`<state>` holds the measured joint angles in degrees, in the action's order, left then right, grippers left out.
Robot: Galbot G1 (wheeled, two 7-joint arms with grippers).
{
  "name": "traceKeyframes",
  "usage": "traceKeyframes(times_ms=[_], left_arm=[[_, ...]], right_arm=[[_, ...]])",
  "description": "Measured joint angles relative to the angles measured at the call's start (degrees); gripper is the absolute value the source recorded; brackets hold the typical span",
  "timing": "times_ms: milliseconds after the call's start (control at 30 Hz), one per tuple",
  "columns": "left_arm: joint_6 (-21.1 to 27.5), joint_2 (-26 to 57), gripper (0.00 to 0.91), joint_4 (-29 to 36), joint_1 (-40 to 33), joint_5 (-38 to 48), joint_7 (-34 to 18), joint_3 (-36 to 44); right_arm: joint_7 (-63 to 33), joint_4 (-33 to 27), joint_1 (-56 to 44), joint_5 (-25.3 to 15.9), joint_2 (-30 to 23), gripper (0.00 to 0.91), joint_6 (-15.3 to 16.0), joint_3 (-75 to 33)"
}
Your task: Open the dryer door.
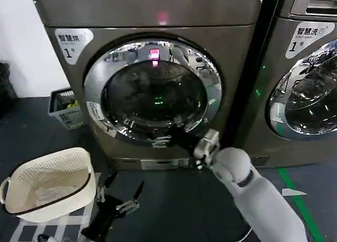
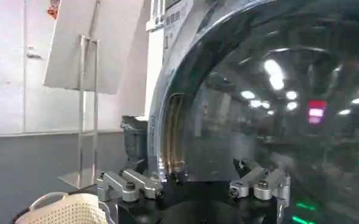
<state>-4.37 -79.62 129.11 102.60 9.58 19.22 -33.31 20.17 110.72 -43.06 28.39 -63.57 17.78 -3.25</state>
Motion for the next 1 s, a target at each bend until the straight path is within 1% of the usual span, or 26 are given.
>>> traceKeyframes(times_ms=[300,367,467,567,700,1000], left_arm=[[-1.0,-1.0,0.907,0.7,1.4,-0.5,1.0,0.2],[-1.2,-1.0,0.907,0.9,1.6,-0.7,1.2,0.2],[-2.3,-1.0,0.907,1.1,1.8,-0.9,1.5,0.1],[-2.5,-1.5,0.907,1.3,1.9,-0.9,1.6,0.3],[-2.6,-1.5,0.907,1.1,2.2,-1.5,1.6,0.4],[-2.5,-1.1,0.907,0.8,2.1,-1.5,1.5,0.6]], right_arm=[[-3.2,-2.2,5.9,0.5,-3.2,0.907,3.1,7.1],[-3.8,-2.8,7.1,0.6,-4.0,0.907,3.3,8.5],[-4.7,-3.8,8.7,2.2,-5.5,0.907,3.2,10.5],[-5.7,-4.8,9.7,2.4,-7.1,0.907,3.5,11.8],[-6.5,-6.7,10.7,0.8,-9.4,0.907,4.2,13.0],[-6.6,-10.3,11.3,-2.2,-13.8,0.907,4.3,15.7]])
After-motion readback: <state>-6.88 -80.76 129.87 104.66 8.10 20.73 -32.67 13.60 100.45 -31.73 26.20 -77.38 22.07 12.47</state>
